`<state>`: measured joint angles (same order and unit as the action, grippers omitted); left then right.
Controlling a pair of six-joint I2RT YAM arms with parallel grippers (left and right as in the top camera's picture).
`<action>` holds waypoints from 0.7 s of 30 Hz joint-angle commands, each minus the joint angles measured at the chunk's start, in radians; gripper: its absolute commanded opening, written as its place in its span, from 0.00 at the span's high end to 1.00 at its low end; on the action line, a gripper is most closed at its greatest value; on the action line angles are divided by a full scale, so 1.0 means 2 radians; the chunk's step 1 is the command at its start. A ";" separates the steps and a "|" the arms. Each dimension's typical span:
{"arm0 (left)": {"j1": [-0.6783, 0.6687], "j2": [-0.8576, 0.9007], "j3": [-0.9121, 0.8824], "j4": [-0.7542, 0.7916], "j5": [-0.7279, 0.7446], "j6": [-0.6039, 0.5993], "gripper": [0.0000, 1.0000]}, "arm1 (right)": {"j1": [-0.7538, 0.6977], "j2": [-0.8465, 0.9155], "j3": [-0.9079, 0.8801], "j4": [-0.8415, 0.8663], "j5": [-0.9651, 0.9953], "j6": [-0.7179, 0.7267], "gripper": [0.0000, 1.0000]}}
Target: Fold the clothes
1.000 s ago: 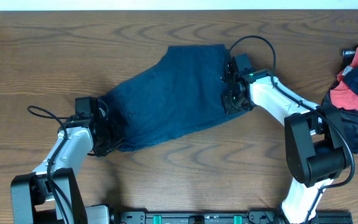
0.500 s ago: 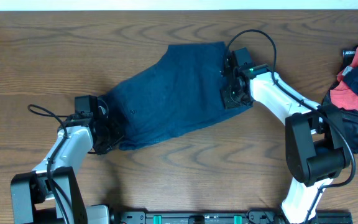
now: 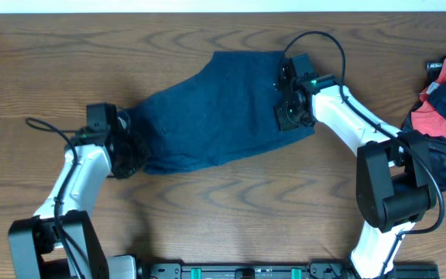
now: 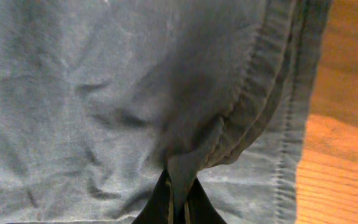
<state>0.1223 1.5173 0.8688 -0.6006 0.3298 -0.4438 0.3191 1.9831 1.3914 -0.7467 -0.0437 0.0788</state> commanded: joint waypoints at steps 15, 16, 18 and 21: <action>-0.038 -0.029 0.104 -0.115 -0.044 0.060 0.94 | 0.004 -0.019 0.037 -0.027 0.017 -0.007 0.99; -0.038 -0.029 0.104 -0.117 -0.044 0.061 0.94 | 0.004 -0.019 0.037 -0.027 0.016 -0.007 0.99; -0.038 -0.029 0.104 -0.121 -0.044 0.061 0.92 | 0.004 -0.019 0.037 -0.028 0.016 -0.007 0.99; -0.038 -0.029 0.104 -0.125 -0.044 0.061 0.83 | 0.004 -0.019 0.037 -0.031 0.016 -0.007 0.99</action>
<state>0.0483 1.4559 1.0641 -0.8410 0.2584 -0.3408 0.3191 1.9755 1.4448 -0.8036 -0.0254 0.0776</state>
